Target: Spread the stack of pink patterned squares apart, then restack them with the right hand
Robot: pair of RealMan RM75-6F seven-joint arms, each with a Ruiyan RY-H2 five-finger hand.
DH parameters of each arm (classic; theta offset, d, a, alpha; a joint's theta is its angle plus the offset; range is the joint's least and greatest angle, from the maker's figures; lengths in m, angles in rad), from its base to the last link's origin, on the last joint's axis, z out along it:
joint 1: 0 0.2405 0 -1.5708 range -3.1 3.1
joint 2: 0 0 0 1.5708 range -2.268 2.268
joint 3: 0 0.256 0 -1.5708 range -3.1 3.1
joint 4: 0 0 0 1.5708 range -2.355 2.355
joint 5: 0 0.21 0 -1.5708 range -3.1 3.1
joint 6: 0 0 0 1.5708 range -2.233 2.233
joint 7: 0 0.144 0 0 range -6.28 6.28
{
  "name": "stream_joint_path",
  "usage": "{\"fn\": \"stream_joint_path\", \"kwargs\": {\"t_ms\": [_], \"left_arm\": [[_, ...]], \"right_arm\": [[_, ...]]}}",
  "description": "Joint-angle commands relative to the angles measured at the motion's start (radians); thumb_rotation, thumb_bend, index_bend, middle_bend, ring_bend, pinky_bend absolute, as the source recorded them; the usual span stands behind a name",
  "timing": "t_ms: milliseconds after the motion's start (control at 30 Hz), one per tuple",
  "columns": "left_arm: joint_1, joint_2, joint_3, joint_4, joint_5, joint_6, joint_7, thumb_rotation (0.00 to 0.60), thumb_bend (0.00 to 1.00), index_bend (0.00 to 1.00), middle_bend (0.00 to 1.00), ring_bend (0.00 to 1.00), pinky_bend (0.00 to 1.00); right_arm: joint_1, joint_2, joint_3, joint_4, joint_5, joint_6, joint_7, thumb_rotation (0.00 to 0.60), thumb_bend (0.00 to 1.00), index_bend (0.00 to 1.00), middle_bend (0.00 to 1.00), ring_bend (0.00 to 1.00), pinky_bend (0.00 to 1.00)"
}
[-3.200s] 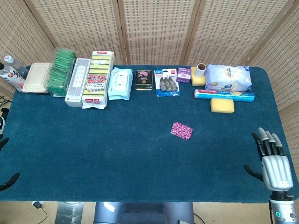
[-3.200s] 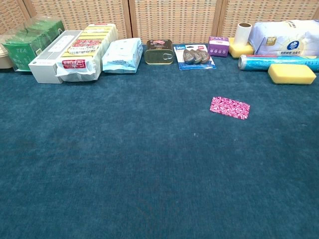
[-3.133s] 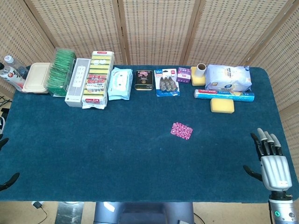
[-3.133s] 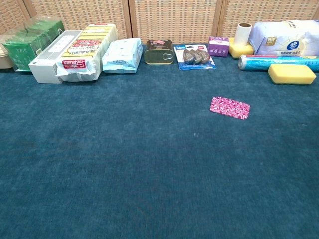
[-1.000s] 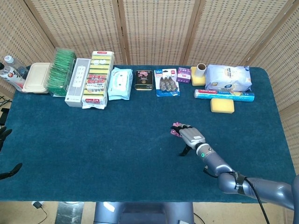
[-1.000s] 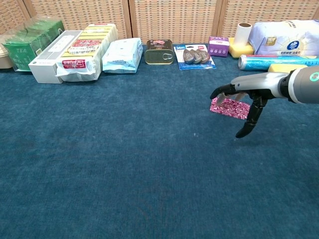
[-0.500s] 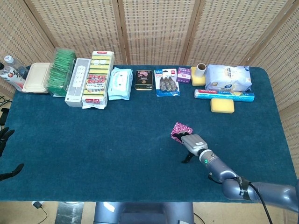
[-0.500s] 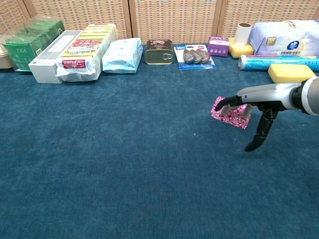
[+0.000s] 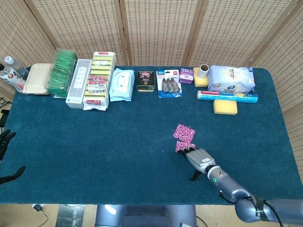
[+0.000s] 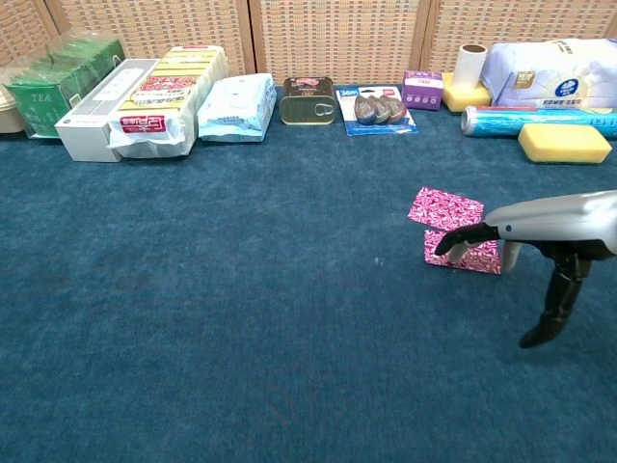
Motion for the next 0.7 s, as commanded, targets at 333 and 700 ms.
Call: {"fn": "stream_joint_path", "kwargs": {"t_ms": [333,700], "left_arm": [[0.002,0.001,0.001,0.000,0.003,0.004,-0.004,0.600,0.23,0.00,0.00,0.00,0.06],[0.005,0.003,0.002,0.005,0.011,0.008,-0.015,0.600,0.23,0.00,0.00,0.00,0.06]], "right_arm": [[-0.023,0.068,0.031,-0.108,-0.087,0.087,0.020,0.565,0.02,0.11,0.13,0.09,0.27],[0.009,-0.016,0.069,0.104,0.003,-0.028,0.109,0.556,0.02,0.11,0.13,0.08,0.26]]}}
